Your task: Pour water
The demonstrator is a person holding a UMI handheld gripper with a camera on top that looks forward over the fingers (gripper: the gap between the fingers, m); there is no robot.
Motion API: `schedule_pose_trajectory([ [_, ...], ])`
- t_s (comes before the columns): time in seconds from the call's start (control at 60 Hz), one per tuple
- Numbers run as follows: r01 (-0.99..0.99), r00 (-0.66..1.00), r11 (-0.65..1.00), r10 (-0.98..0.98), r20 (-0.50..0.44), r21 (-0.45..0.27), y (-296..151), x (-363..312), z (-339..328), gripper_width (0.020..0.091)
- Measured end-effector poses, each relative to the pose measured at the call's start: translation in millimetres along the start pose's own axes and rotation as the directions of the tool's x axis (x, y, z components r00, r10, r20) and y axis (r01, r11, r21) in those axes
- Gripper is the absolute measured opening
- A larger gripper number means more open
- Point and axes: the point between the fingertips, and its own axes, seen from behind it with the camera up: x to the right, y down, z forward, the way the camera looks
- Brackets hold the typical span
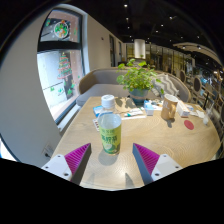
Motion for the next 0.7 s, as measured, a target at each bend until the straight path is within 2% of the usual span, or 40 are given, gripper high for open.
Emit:
schedule_pose_trajectory([
  [0.1, 0.004, 1.000, 0.999, -0.003, -0.021, 0.049, -17, -3, 32, 0.0859],
  [0.217, 0.003, 0.999, 0.997, 0.000, -0.047, 0.072, -26, 1, 67, 0.0856],
  [0.3, 0.009, 0.999, 0.997, -0.005, -0.054, 0.079, -26, 3, 88, 0.0826],
  [0.333, 0.014, 0.999, 0.997, -0.010, -0.053, 0.078, -24, 3, 94, 0.0796],
  [0.4, 0.032, 0.999, 0.996, -0.029, -0.044, 0.083, -24, 0, 102, 0.0686],
  [0.45, 0.052, 0.998, 0.993, -0.048, -0.038, 0.103, -27, -2, 107, 0.0530],
  [0.6, 0.038, 0.999, 0.994, -0.035, -0.034, 0.104, -30, -4, 110, 0.0466],
  [0.667, 0.032, 0.999, 0.993, -0.027, -0.044, 0.110, -34, -1, 110, 0.0411],
  [0.7, 0.030, 0.999, 0.993, -0.026, -0.041, 0.112, -36, 0, 109, 0.0410],
])
